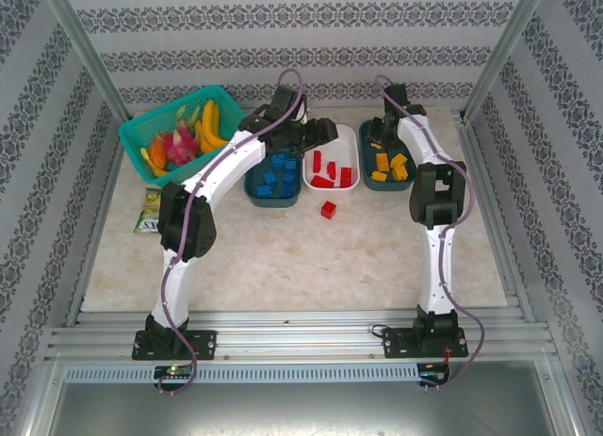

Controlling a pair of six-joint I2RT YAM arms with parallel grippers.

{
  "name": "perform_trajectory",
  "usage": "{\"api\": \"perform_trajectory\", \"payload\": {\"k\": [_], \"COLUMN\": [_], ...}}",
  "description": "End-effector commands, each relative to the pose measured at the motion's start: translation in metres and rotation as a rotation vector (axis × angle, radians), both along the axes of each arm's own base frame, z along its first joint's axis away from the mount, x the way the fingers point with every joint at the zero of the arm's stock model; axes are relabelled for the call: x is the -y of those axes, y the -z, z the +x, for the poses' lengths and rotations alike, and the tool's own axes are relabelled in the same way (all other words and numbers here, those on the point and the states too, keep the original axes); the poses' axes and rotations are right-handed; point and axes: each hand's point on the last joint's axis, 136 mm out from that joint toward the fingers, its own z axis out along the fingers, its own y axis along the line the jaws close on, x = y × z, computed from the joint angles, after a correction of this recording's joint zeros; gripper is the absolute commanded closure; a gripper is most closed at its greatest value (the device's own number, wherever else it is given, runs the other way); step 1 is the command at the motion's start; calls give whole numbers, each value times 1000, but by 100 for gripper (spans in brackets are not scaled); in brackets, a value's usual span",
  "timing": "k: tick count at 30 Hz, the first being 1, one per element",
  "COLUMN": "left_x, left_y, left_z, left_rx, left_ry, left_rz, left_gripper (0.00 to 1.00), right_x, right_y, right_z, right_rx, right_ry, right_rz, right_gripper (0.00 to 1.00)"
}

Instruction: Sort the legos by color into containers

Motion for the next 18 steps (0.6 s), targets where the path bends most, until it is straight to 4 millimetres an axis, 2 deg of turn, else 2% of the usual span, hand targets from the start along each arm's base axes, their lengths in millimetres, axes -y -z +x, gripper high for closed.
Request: {"api": "perform_trajectory", "payload": {"k": [1,5,10,14,18], "left_x": [10,12,14,11,4], "left_y": [-3,2,3,3,9], "left_z": [-8,-15,-27,-41,-66], "left_rx": [5,-7,-15,-22,-31], "left_ry": [47,65,90,101,123], "left_rz": [14,33,56,75,114], "left_gripper": [32,32,31,31,30], "right_x": [4,6,4,4,-1], "right_y": [2,8,-6,-34,-84], "right_z": [6,10,12,7,-9], "right_rx": [-14,-18,7,43,134], "right_ry": [18,19,-6,-16,-25], "right_rz": [31,41,44,40,35], "right_gripper": [68,61,44,37,38]}}
